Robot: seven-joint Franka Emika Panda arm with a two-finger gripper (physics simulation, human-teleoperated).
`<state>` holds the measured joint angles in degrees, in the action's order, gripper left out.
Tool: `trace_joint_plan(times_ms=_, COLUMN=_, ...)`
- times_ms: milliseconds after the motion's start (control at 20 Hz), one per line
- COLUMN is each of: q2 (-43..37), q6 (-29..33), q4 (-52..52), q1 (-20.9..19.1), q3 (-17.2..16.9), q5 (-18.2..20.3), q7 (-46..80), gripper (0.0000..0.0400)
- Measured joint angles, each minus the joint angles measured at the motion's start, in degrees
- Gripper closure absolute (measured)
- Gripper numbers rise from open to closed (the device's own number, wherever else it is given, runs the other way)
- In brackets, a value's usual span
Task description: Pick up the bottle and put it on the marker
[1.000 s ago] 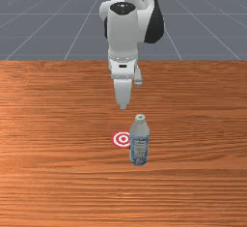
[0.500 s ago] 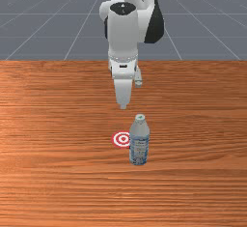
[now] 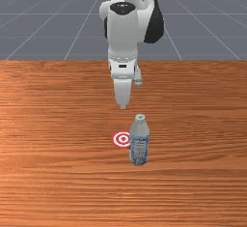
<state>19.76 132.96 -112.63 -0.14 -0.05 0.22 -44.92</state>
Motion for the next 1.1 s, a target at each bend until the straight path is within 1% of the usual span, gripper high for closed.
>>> trace_joint_plan(times_ms=1100, q2=-0.31, q6=-0.05, q4=-0.06, q1=-0.1, q3=0.12, q5=-0.04, q7=-0.75, gripper=0.0)
